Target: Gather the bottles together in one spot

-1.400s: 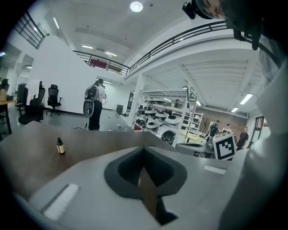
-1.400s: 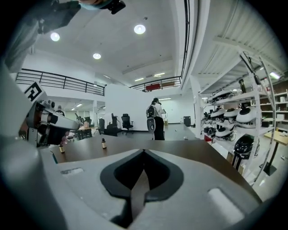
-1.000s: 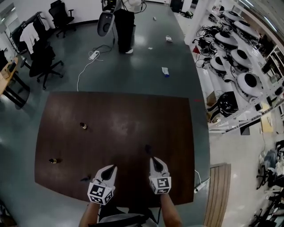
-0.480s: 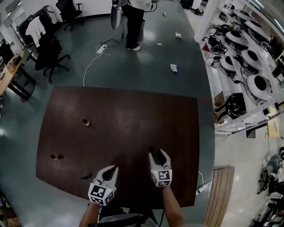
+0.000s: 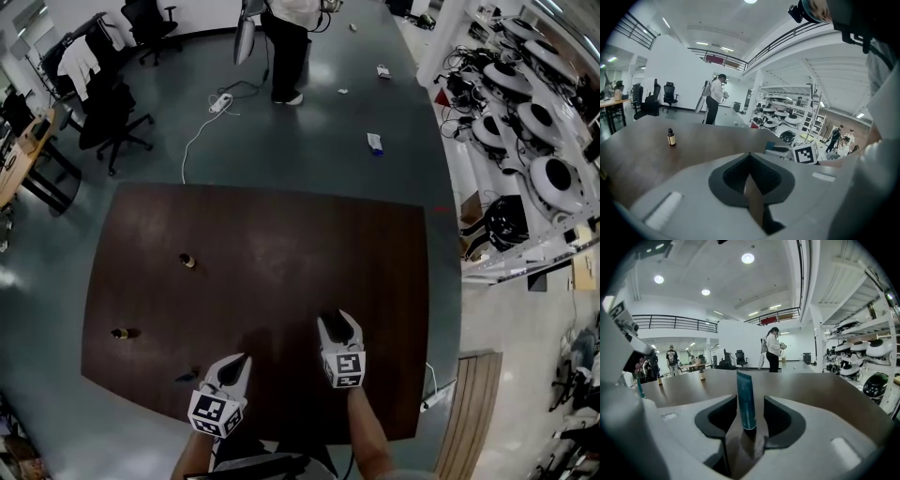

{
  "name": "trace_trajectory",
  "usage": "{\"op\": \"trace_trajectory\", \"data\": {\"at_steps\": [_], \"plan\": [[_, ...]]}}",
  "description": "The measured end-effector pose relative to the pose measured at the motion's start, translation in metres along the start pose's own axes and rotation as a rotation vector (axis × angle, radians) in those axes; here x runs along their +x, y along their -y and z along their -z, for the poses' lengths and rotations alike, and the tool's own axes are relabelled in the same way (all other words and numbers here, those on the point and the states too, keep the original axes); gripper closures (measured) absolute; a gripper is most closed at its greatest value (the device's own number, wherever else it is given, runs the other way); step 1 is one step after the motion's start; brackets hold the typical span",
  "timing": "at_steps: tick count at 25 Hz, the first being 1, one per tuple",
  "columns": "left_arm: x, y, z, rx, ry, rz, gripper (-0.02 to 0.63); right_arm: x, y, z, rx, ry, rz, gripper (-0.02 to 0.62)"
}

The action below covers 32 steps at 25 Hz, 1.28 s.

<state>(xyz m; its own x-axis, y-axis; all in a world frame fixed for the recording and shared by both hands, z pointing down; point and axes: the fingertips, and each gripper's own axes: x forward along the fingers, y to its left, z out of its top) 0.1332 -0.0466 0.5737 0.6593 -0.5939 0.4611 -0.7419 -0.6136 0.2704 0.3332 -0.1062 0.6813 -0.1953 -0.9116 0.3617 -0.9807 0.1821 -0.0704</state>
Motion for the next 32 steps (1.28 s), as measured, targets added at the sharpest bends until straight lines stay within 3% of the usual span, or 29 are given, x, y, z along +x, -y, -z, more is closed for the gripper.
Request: {"op": "trace_trajectory", "data": {"at_steps": [6, 20, 32], "plan": [[-0.003, -0.006, -0.001, -0.004, 0.007, -0.011, 0.606, 0.001, -0.007, -0.006, -0.018, 0.004, -0.001, 0.495], [-0.016, -0.004, -0.009, 0.008, 0.032, 0.002, 0.606, -0.013, -0.008, -0.025, -0.061, 0.042, 0.032, 0.500], [-0.046, -0.013, -0.013, 0.027, 0.085, 0.026, 0.606, -0.055, -0.052, -0.038, -0.083, 0.057, 0.034, 0.500]]}}
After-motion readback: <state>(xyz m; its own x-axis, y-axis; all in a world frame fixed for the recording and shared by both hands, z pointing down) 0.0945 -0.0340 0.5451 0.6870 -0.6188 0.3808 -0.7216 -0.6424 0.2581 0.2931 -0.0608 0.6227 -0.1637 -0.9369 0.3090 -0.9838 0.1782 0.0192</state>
